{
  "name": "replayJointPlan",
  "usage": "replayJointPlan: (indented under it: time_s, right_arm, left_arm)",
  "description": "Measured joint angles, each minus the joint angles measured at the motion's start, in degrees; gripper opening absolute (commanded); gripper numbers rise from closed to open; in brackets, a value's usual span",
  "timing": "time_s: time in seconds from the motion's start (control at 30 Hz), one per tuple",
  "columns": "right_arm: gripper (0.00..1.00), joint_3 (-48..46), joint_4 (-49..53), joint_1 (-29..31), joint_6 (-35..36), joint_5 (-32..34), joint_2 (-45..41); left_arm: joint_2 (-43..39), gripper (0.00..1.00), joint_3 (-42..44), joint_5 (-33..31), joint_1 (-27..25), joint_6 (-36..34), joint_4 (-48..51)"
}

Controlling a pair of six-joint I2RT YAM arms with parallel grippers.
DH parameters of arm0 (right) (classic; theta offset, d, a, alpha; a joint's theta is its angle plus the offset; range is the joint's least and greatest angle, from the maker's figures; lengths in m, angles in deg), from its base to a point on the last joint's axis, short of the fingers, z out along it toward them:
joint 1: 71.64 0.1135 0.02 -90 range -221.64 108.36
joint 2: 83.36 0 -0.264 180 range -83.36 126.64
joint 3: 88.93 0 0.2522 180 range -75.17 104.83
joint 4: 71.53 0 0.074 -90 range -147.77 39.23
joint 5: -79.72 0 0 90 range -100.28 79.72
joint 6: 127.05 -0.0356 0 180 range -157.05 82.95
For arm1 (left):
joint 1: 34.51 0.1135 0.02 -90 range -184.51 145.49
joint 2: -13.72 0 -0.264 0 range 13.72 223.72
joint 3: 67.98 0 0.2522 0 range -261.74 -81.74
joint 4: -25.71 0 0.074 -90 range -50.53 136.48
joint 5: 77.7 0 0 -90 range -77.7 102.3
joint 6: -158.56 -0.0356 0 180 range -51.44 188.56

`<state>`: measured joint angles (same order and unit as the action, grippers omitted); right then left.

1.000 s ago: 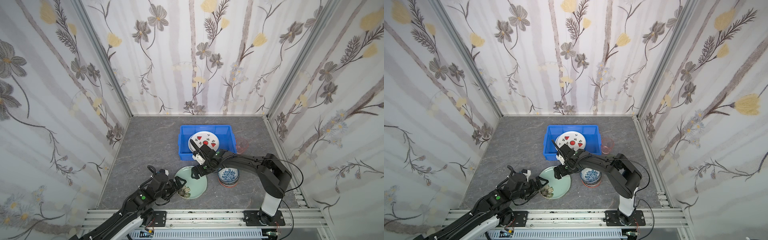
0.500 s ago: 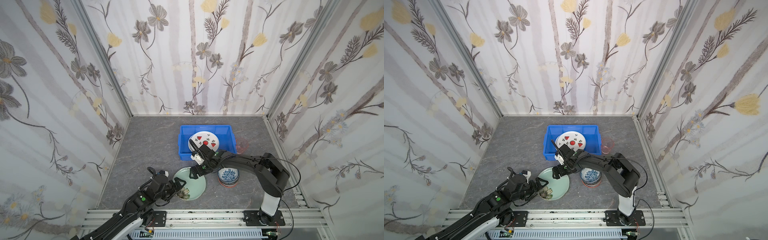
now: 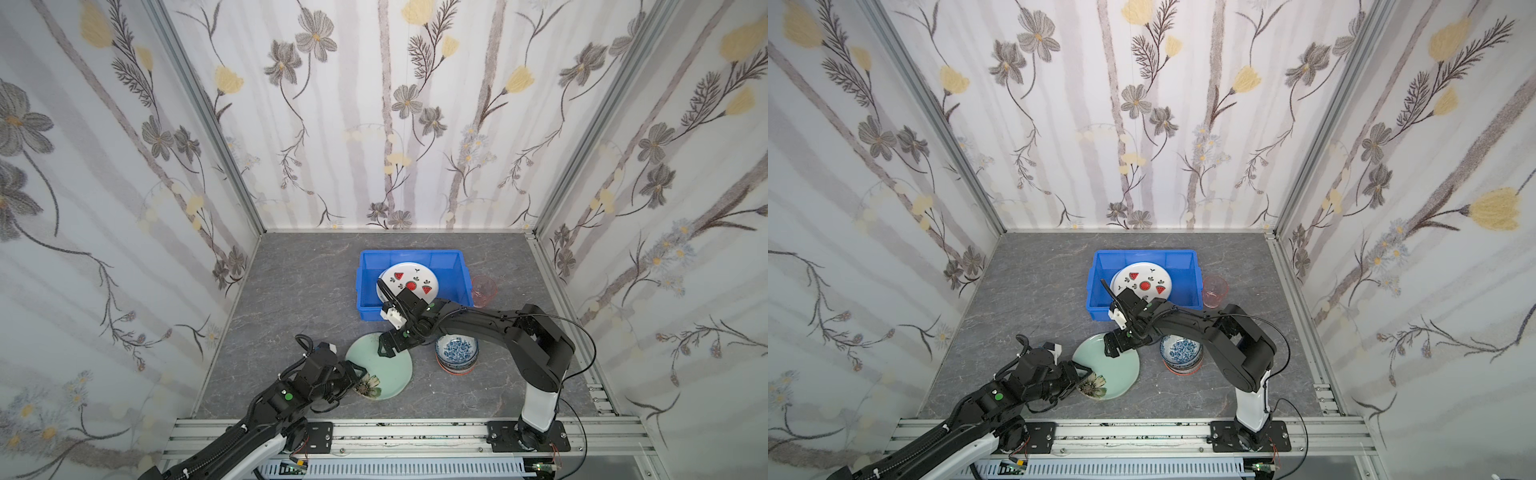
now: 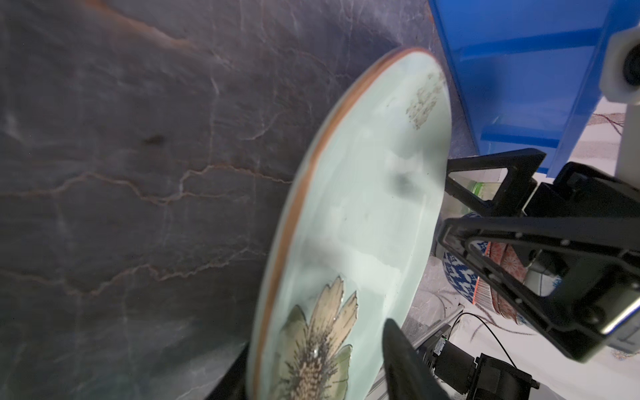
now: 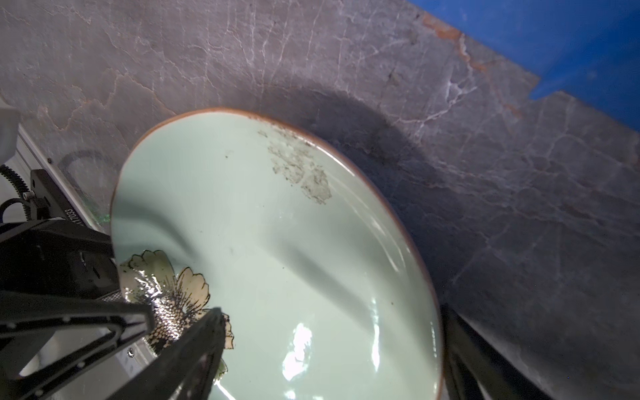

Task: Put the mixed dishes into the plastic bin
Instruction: 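Tilt the green plate upright with the right gripper toward the left gripper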

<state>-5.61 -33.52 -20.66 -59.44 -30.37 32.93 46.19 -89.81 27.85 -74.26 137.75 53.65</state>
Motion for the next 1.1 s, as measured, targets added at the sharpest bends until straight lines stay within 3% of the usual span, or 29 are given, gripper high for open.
replayJointPlan:
  time_s: [0.5,0.93,1.1]
  right_arm:
    - [0.93,1.86,2.45,-1.60,0.59,1.20,-0.26]
    - [0.94,6.21,5.55,-3.61,3.48,-0.52,-3.80]
    - [1.00,7.15,7.15,-4.94,4.55,-1.92,-6.78]
  left_arm:
    - [-1.20,0.00,-0.28,0.42,-0.02,0.09,-2.03]
    - [-2.82,0.00,-0.35,-1.29,-0.02,0.68,-0.87]
    - [-4.31,0.00,-0.87,-1.64,-0.02,0.63,-0.42]
